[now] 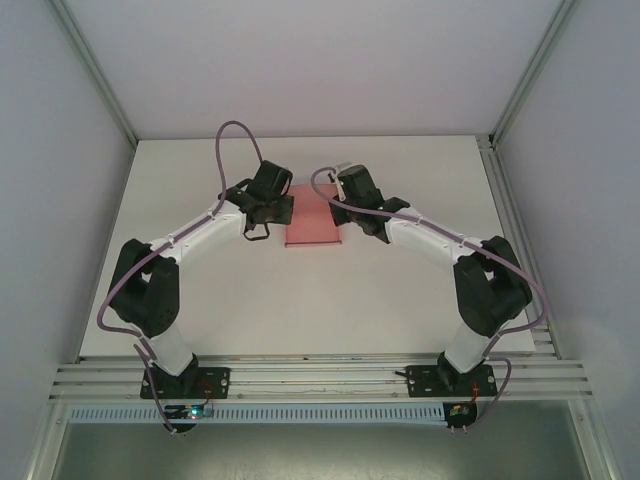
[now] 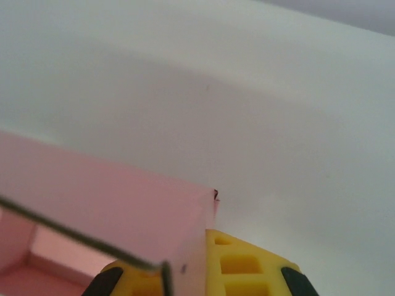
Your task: Assemble paper box
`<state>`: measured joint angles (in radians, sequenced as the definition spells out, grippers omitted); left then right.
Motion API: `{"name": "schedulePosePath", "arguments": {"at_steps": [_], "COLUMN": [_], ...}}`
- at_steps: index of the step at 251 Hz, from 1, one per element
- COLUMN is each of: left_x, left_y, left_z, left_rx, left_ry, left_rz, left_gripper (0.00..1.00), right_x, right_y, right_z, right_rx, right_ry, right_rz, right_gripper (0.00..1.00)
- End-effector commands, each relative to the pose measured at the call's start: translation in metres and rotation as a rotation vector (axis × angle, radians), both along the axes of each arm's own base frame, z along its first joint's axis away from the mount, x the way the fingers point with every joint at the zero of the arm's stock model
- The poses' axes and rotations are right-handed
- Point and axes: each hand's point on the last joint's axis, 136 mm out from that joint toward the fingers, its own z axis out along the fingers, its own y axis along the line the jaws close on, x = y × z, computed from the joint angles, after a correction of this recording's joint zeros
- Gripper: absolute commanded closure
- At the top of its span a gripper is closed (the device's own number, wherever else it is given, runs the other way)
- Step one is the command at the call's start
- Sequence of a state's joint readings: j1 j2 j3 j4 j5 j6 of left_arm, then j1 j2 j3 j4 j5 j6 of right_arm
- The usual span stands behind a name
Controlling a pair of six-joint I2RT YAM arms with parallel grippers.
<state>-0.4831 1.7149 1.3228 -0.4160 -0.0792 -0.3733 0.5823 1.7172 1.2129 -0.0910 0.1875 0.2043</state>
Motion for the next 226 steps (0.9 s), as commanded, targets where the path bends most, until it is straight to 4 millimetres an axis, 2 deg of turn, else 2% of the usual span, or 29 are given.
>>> {"name": "schedulePosePath", "arguments": {"at_steps": [1, 26, 38, 80, 111, 177, 198, 226], "left_x": [0.013, 0.022, 0.025, 0.025, 0.021, 0.008, 0.006, -0.003], "left_y": [-0.011, -0.01, -0.012, -0.02, -0.017, -0.012, -0.012, -0.013], "left_z": [0.022, 0.014, 0.009, -0.015, -0.031, -0.044, -0.045, -0.054], "left_rx": [-0.12, -0.106, -0.11, -0.126, -0.12, -0.118, -0.122, -0.131], "left_ry": [-0.064, -0.074, -0.067, -0.027, 0.01, 0.041, 0.049, 0.062], "left_rz": [0.071, 0.097, 0.102, 0.082, 0.098, 0.105, 0.105, 0.083], "left_gripper": [1.0, 1.0, 1.0, 1.0, 1.0, 0.99, 0.99, 0.99], "right_x": [0.017, 0.016, 0.015, 0.013, 0.008, -0.001, -0.008, -0.022], "right_y": [0.031, 0.051, 0.053, 0.044, 0.04, 0.055, 0.064, 0.064], "right_z": [0.028, 0.025, 0.019, -0.013, -0.032, -0.04, -0.04, -0.054], "right_rx": [0.275, 0.339, 0.35, 0.316, 0.379, 0.532, 0.469, 0.315], "right_ry": [-0.096, -0.096, -0.092, -0.052, -0.007, 0.047, 0.047, 0.027], "right_rz": [-0.096, -0.023, -0.013, -0.051, -0.103, -0.109, -0.051, 0.023], "right_gripper": [1.0, 0.99, 0.99, 0.99, 0.98, 0.98, 0.98, 0.98]}}
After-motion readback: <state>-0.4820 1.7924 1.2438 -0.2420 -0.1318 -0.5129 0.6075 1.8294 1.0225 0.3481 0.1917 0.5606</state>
